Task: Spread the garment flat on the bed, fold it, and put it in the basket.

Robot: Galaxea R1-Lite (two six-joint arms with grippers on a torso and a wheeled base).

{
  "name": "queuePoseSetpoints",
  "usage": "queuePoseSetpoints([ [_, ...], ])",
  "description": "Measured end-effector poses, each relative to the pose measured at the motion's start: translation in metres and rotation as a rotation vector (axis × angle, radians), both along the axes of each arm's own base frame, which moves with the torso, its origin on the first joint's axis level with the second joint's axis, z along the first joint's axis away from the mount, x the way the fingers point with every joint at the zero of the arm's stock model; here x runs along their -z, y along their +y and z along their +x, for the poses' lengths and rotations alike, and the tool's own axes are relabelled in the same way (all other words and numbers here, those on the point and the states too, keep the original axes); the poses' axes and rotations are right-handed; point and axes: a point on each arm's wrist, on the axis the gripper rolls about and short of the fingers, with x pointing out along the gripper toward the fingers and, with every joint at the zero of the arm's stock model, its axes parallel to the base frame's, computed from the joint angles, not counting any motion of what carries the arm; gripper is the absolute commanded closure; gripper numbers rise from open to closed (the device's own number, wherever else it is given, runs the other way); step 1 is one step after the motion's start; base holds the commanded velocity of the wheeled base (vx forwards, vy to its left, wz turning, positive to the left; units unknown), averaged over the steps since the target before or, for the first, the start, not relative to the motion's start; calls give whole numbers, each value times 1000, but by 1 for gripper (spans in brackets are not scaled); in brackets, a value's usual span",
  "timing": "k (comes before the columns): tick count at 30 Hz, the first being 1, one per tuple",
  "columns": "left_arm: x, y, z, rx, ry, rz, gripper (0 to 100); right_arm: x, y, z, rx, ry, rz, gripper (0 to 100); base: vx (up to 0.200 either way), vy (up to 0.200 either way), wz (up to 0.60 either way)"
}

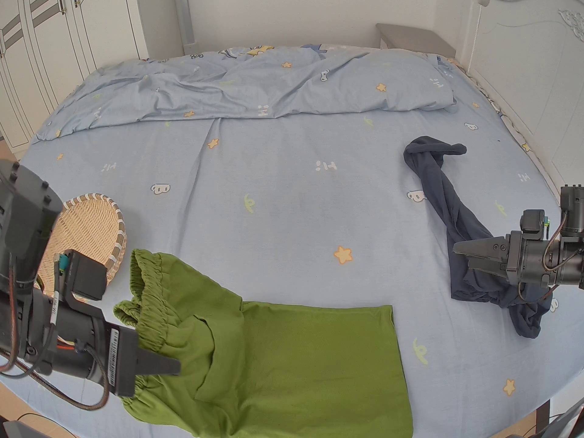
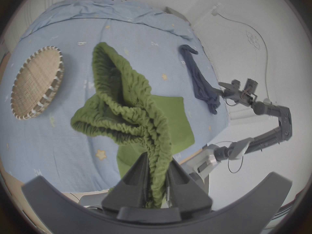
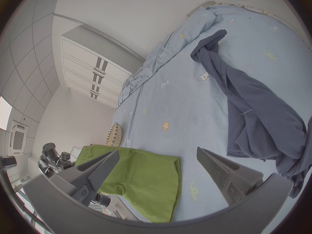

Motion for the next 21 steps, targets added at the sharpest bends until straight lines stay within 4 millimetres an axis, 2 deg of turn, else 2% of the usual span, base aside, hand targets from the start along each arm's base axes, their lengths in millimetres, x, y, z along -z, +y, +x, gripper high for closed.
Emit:
queuePoseSetpoints([
  [6, 2, -29, -5, 113, 8, 2, 100, 1, 0, 0, 7, 3, -5, 0, 0, 0, 0],
  [21, 25, -89, 15, 265, -59, 4, 100, 5, 1, 1, 11, 13, -15, 0, 0, 0, 0],
])
